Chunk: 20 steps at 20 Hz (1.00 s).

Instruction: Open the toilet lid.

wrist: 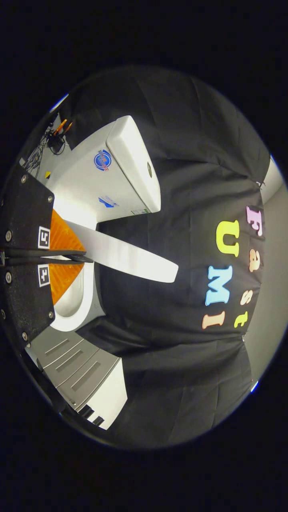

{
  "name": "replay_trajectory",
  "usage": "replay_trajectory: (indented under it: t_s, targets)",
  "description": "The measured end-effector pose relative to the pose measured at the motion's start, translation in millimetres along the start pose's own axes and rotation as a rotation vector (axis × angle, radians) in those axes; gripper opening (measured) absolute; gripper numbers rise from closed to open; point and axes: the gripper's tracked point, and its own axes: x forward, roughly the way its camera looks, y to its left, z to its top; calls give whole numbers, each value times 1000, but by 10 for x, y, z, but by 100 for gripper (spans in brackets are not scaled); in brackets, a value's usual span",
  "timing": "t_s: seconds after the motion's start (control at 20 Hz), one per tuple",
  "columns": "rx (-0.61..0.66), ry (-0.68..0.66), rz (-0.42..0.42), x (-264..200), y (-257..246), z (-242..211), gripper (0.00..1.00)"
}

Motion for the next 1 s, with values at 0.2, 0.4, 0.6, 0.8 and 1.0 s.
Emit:
replay_trajectory:
  t_s: [0.2,0.4,0.6,0.8,1.0]
  targets:
    - [-76,-12,4,-16,237,89,0]
    - [-81,-26,14,-54,410,129,0]
    - [-68,-42,43,-68,594,185,0]
    - [-97,-52,64,-89,768,209,0]
    - [-117,-58,108,-87,1048,229,0]
